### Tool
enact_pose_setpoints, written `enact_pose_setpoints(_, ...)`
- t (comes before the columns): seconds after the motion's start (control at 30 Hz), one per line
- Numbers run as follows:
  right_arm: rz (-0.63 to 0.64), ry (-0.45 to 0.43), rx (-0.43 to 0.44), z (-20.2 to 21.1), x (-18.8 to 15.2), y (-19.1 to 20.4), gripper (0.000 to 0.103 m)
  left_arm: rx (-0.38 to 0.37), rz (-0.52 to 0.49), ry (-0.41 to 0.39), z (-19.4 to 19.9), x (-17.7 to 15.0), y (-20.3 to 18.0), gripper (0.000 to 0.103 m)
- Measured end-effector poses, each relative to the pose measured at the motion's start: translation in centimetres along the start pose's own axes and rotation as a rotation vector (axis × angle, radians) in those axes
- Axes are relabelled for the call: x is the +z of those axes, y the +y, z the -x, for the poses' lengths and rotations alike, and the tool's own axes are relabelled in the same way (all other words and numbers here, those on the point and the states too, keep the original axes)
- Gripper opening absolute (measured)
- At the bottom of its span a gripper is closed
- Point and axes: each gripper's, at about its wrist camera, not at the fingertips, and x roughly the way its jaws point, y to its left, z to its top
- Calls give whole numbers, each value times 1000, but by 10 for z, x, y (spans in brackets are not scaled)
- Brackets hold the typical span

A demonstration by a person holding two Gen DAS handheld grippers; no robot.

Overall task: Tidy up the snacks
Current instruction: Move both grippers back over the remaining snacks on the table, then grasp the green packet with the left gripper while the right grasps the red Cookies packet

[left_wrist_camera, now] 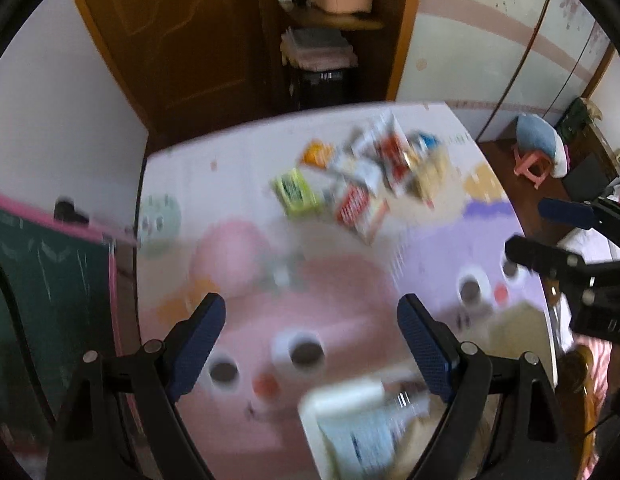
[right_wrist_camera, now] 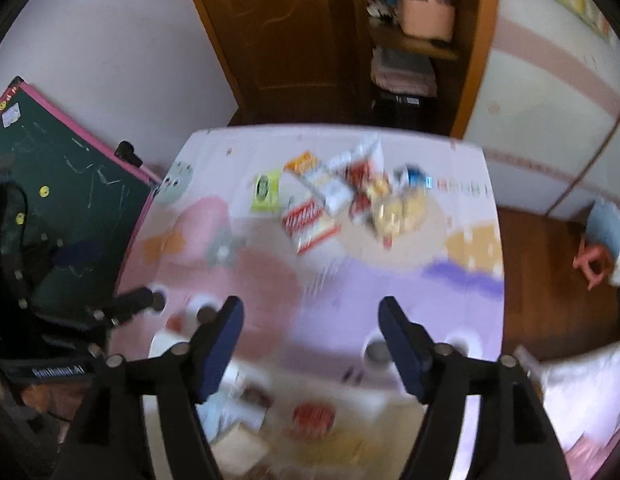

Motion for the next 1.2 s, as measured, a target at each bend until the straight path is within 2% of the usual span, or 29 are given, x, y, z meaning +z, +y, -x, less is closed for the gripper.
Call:
enact_pose_setpoints(0.1,48,-11,3,-22,34,-4,77,-12,-9,-3,-25,34,12,87)
enact_pose_setpoints(0.27,124,-16,28,-76,70,-5,78,-46,15,80,-101,78,32,87)
enact_pose_setpoints(0.5,205,82,63,-159,67,0,82,-34,80,176,-197,103,42,87)
enact_pose_setpoints(0.7,210,137,66,-203,65,3,83,-38,105,231,-240,108,35,85)
enact_pose_setpoints(0.87,205,166,87,-222,67,7,83,-44,133,273,-263,104,37,68)
enact_pose_setpoints(1.0,240,174,78,-230,66,17,83,-37,106,242,-260,100,38,60)
enact_pose_setpoints(1.13,264,182,62,-237,65,26,83,-19,81,218,-255,93,43,36)
enact_pose_setpoints(1.2,266,186,49,-242,64,30,84,-32,95,217,-253,88,49,36)
